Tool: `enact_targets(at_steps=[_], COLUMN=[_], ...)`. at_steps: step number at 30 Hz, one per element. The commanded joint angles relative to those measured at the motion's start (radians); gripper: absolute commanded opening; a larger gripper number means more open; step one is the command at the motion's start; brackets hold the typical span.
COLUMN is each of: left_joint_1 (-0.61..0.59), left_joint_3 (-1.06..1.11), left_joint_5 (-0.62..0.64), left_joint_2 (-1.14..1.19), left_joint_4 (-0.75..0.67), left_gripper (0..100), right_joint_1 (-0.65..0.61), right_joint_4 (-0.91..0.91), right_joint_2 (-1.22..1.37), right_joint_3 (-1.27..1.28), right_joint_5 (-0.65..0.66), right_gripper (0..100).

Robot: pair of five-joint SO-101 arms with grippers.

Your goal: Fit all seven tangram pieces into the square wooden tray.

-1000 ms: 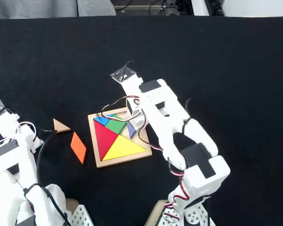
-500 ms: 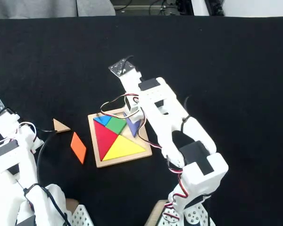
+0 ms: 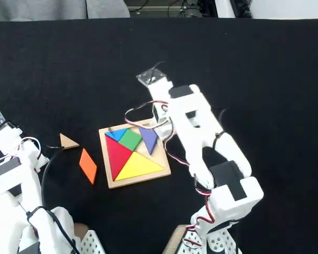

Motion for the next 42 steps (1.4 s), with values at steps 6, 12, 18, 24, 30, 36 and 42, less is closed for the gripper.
enact_targets(at_steps=[6, 12, 18, 24, 30, 36, 42], left_joint_1=[-0.001, -0.001, -0.001, -0.001, -0.001, -0.001, -0.001], left_joint_3=[-0.004, -0.004, -0.004, -0.004, -0.004, -0.004, -0.004], left_joint_5=[-0.006, -0.006, -0.008, -0.008, -0.008, -0.008, -0.008], left_joint_2=[-0.018, -0.018, -0.018, -0.018, -0.018, -0.018, -0.018], left_joint_4=[-0.014, -0.014, -0.014, -0.014, -0.014, -0.014, -0.014], left_gripper=[3, 3, 3, 3, 3, 3, 3], right_joint_1=[-0.006, -0.017, -0.021, -0.021, 0.002, -0.068, -0.071], right_joint_4=[-0.015, -0.035, -0.032, 0.012, 0.021, 0.031, 0.035], right_joint_2=[0.111, 0.156, 0.111, -0.01, 0.079, 0.213, 0.196], right_joint_3=[-0.142, -0.22, -0.213, -0.128, -0.137, -0.266, -0.3], right_joint_5=[0.015, -0.038, -0.041, -0.037, -0.034, -0.041, -0.043], right_gripper=[1.1, 1.1, 1.1, 1.1, 1.1, 1.1, 1.1])
